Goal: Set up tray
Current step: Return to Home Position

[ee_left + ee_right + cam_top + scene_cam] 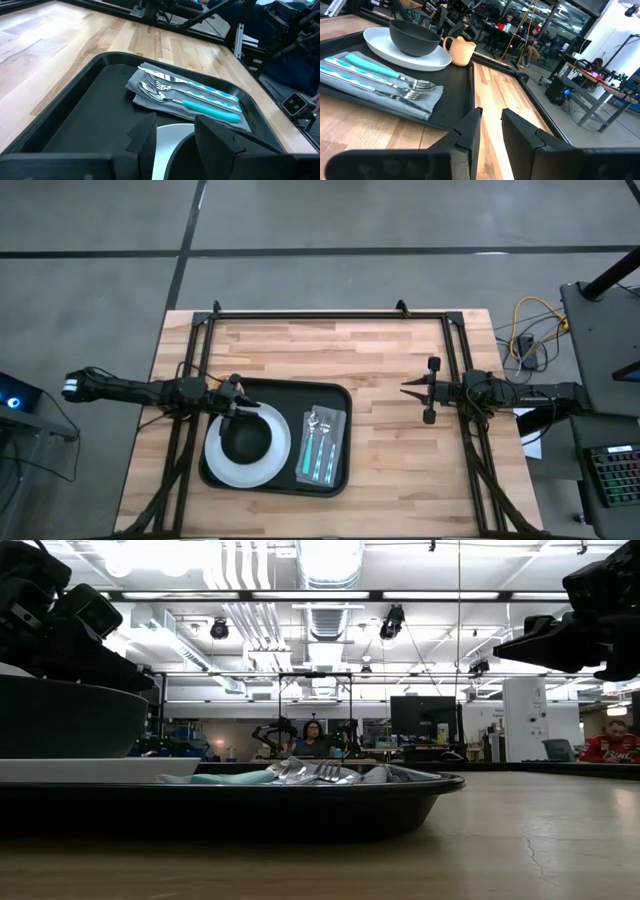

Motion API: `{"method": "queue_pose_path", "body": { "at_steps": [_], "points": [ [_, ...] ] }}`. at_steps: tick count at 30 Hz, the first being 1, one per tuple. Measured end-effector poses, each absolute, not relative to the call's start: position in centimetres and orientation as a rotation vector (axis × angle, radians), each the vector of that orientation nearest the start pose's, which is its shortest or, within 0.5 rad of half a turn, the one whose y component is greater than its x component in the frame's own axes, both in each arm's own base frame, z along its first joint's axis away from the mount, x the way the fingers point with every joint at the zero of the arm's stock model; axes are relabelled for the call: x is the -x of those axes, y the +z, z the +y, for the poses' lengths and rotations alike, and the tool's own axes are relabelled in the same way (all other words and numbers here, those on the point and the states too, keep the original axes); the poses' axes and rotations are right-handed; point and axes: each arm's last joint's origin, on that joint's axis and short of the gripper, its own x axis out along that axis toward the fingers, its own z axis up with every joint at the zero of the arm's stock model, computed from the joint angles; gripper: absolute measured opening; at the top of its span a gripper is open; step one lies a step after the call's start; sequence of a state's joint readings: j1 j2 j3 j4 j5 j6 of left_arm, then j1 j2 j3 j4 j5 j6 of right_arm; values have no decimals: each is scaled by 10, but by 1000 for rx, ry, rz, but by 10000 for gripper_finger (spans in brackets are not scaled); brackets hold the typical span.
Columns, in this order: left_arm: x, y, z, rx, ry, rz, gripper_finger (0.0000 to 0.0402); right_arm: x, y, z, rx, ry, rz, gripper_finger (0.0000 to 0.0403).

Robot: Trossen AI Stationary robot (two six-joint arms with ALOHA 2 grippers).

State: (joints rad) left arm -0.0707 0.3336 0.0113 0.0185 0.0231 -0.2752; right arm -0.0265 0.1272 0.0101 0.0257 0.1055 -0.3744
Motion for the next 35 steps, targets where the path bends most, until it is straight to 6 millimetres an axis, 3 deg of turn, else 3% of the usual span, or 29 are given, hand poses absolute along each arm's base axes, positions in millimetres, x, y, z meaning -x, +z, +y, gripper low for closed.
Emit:
{"method": "queue_pose_path", "body": {
  "at_steps": [16,35],
  "points": [
    [-114,140,-9,266,-51,315,115,-105,159,-6,377,-113,115,87],
    [-114,140,-9,266,-51,314,115,-104,159,-6,377,-113,115,73]
  ]
}}
